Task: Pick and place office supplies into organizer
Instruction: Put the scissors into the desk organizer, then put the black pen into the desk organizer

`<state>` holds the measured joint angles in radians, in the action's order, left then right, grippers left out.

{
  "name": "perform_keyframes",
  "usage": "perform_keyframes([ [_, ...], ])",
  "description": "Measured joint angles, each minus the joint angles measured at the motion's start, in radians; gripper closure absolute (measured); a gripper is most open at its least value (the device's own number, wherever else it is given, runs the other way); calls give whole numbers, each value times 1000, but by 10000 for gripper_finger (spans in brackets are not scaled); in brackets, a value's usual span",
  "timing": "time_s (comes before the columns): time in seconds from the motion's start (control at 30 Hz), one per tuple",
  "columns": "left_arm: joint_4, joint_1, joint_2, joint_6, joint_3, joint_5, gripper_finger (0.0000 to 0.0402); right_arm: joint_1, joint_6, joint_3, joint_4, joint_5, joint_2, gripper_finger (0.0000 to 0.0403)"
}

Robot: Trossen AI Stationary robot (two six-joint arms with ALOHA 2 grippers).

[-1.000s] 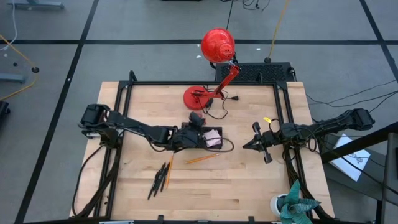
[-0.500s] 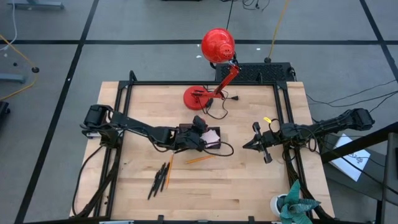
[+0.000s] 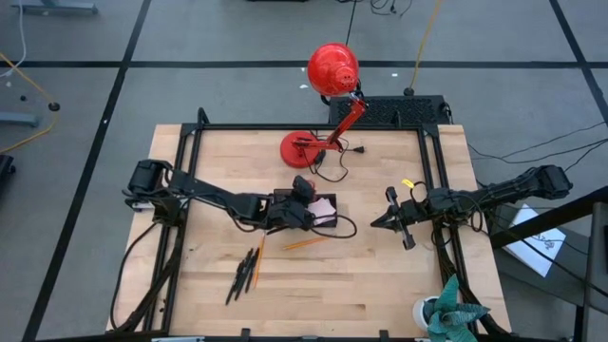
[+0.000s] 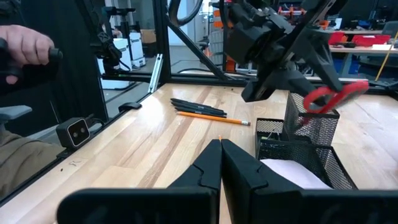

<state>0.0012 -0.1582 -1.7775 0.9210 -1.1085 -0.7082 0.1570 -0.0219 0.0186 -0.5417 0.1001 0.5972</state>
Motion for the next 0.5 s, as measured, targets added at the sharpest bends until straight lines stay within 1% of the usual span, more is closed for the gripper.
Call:
perform_keyframes([
  [0.1, 4, -9, -1, 29, 1, -80, 254, 0, 0, 0, 0, 0, 0, 399],
  [0.2, 27, -28, -1, 63, 1, -174, 238, 0, 0, 0, -2, 0, 0, 399],
  [0.37, 118, -83, 9, 140, 1, -382, 238, 0, 0, 0, -7, 0, 0, 399],
  [0.43, 159, -112, 28, 161, 1, -432, 242, 0, 0, 0, -7, 1, 0, 399],
  [0.5, 160, -144, 58, 166, 1, -463, 247, 0, 0, 0, -7, 1, 0, 399],
])
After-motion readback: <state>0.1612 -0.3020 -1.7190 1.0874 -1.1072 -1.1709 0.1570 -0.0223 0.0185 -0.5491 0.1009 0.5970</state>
